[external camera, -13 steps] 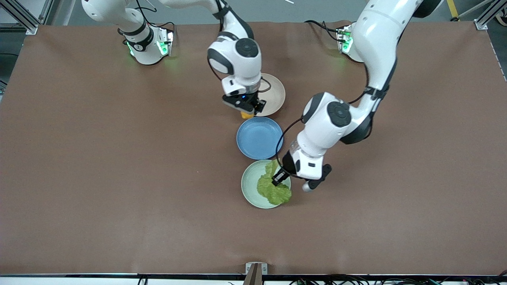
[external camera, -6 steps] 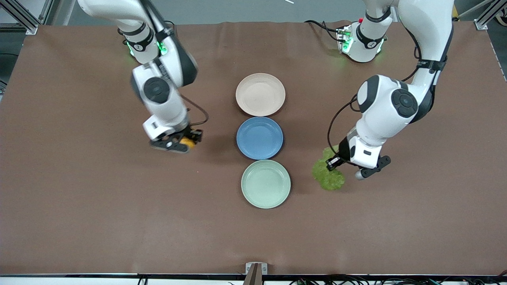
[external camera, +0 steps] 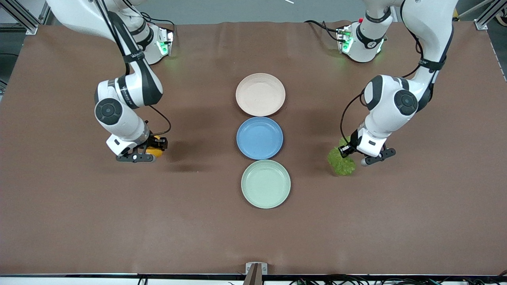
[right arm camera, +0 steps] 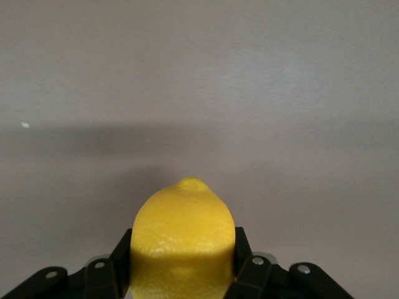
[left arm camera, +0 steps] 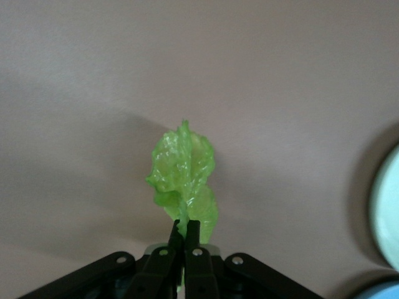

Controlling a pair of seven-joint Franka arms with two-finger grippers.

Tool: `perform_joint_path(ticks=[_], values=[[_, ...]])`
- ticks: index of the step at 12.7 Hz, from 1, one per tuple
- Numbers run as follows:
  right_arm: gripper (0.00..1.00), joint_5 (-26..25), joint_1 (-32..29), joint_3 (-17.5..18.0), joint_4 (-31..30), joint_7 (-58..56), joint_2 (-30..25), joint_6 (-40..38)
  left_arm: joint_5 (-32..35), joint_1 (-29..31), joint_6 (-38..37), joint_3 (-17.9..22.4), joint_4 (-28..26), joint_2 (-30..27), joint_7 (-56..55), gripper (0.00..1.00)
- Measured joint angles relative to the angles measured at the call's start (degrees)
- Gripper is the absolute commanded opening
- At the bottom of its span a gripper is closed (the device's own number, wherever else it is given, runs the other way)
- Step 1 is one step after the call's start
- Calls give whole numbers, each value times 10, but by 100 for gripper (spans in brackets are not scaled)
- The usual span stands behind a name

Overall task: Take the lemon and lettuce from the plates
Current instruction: 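Lift the lettuce off its plate while the right gripper lifts the lemon away, then lower the lettuce onto the table while the right gripper lowers the lemon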

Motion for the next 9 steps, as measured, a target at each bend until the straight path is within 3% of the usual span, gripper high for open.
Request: perform_joint_path(ticks=[8, 9], values=[[0, 0, -99, 2, -34, -202, 50, 108, 0, 69, 14, -4, -51, 4, 163, 4], [0, 0, -102, 3, -34, -209, 62, 120, 0, 75, 14, -4, -52, 7, 182, 10]])
